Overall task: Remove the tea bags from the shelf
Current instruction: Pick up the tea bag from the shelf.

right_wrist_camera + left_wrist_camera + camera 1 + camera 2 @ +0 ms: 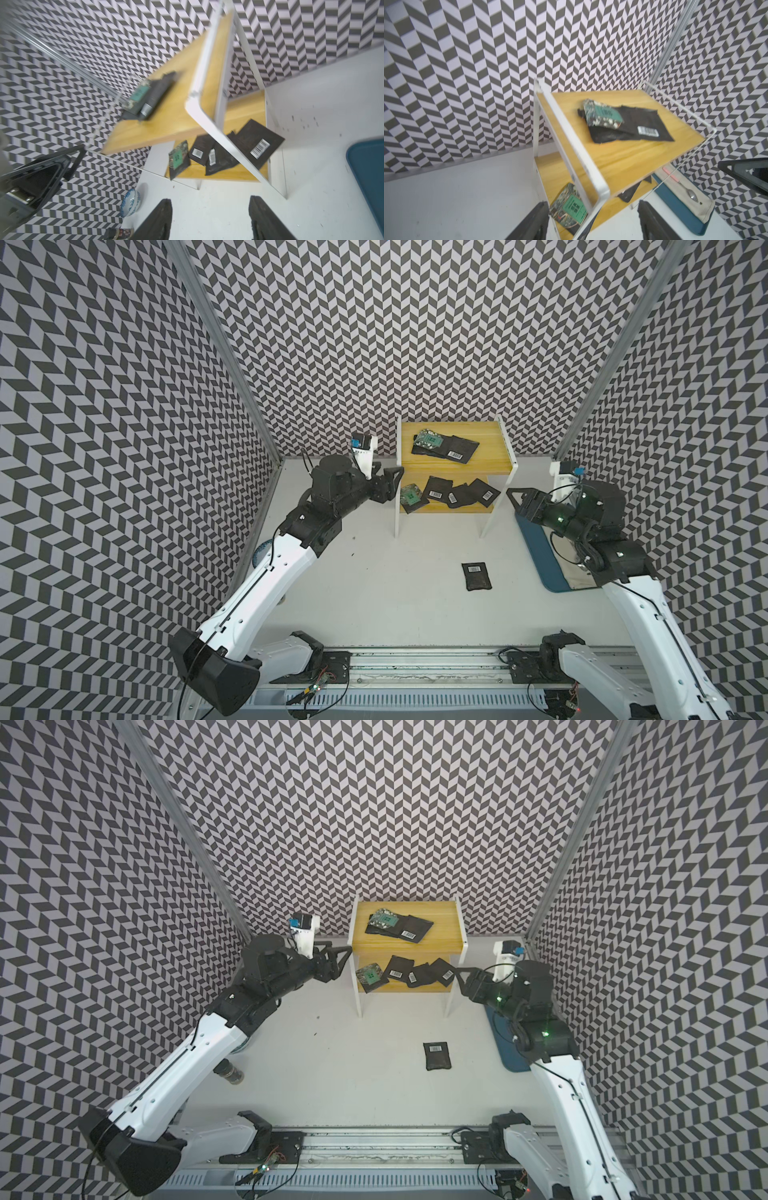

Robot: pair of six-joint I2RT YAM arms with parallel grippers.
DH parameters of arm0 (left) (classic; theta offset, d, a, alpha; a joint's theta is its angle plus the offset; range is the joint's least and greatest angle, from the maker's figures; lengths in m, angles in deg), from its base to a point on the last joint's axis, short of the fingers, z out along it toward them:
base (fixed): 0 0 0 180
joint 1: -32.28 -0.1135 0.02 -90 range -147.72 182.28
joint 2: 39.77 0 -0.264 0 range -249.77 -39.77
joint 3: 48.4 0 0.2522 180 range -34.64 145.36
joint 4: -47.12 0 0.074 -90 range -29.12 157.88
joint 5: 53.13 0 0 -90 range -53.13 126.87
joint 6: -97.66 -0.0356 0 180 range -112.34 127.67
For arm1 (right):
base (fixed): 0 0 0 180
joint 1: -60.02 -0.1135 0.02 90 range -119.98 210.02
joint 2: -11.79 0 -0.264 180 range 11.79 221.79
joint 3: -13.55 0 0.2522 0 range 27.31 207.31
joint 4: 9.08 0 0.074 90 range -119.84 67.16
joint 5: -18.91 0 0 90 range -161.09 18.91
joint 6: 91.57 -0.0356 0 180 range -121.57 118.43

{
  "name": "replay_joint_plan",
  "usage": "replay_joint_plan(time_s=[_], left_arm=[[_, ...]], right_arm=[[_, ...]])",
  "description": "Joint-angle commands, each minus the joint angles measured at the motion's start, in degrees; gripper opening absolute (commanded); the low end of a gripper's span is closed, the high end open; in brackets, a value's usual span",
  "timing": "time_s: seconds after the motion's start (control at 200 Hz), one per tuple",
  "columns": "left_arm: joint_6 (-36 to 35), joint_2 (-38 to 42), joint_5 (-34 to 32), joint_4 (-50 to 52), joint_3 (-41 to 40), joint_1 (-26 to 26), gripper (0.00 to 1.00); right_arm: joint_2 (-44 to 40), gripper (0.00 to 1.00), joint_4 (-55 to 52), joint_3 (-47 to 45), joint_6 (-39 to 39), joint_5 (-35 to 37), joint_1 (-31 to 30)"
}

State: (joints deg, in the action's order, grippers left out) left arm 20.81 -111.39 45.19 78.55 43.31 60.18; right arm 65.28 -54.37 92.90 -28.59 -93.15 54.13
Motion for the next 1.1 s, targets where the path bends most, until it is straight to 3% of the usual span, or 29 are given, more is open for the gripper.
replay_joint_plan(time_s=[0.0,0.16,0.406,0.676,1.092], left_arm=[[1.4,-4.7,2.4,6.5,6.9,-1.1,0.71],[2.8,-9.5,3.5,8.2,11.3,-2.3,0.67],[4.7,-10.4,5.5,6.5,8.5,-3.2,0.60],[5.1,-9.3,6.4,5.6,5.7,-3.9,0.54],[5.0,-8.8,7.5,5.1,5.6,-4.1,0.54]], right_arm=[[2.9,0.64,-5.3,9.4,0.5,-2.2,-0.2],[10.6,0.64,-7.3,22.5,-0.1,-5.4,-2.0],[24.6,0.65,-10.6,37.4,-1.9,-2.5,-9.6],[33.8,0.63,-12.3,42.1,-3.8,0.8,-10.1],[36.8,0.58,-13.5,40.6,-6.7,2.1,-10.4]])
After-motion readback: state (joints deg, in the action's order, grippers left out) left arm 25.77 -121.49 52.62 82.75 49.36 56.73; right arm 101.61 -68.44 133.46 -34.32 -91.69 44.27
